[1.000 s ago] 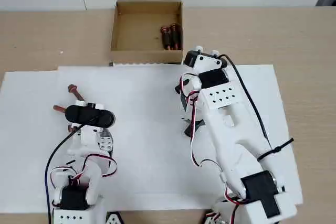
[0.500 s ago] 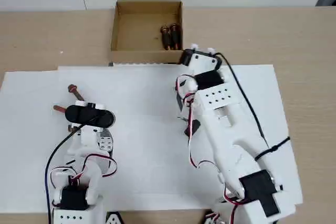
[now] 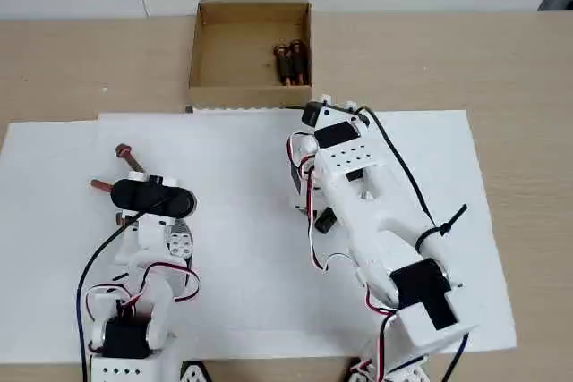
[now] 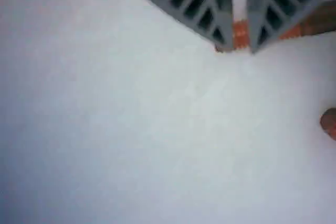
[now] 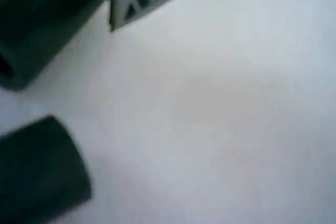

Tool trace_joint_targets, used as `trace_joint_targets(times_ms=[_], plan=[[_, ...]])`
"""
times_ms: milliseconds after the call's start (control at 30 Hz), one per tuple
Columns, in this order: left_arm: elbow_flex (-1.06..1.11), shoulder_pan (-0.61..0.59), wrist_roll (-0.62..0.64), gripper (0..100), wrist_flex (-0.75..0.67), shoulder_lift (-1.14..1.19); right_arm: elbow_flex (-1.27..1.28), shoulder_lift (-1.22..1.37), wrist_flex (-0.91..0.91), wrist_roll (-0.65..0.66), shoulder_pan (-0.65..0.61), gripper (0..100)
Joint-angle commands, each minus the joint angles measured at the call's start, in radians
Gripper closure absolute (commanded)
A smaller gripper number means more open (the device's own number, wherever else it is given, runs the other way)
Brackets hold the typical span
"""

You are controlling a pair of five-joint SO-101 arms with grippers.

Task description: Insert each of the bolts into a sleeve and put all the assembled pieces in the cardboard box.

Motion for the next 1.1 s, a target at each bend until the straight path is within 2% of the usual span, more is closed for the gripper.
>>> trace_joint_targets(times_ms=[0,200,433,767,833,933,1067], plan=[[-0.005,-0.003,0.002,99,-0.021,-0.008,-0.011,-0.004,-0.03,-0.008,-0.005,76.5],[-0.005,-0.003,0.002,99,-0.021,-0.008,-0.006,-0.004,-0.03,-0.009,-0.025,76.8],[-0.005,-0.003,0.002,99,-0.021,-0.008,-0.009,0.059,-0.036,-0.009,-0.038,90.8],[-0.005,-0.003,0.002,99,-0.021,-0.008,-0.011,0.105,-0.036,-0.009,-0.038,89.2],[-0.005,-0.003,0.002,99,-0.021,-0.008,-0.011,0.101,-0.036,-0.008,-0.038,91.3],[-0.005,-0.003,0.002,99,-0.021,-0.008,-0.017,0.096,-0.031,-0.003,-0.038,99.8],[-0.005,-0.003,0.002,99,-0.021,-0.008,-0.074,0.096,0.018,-0.003,-0.035,99.7]])
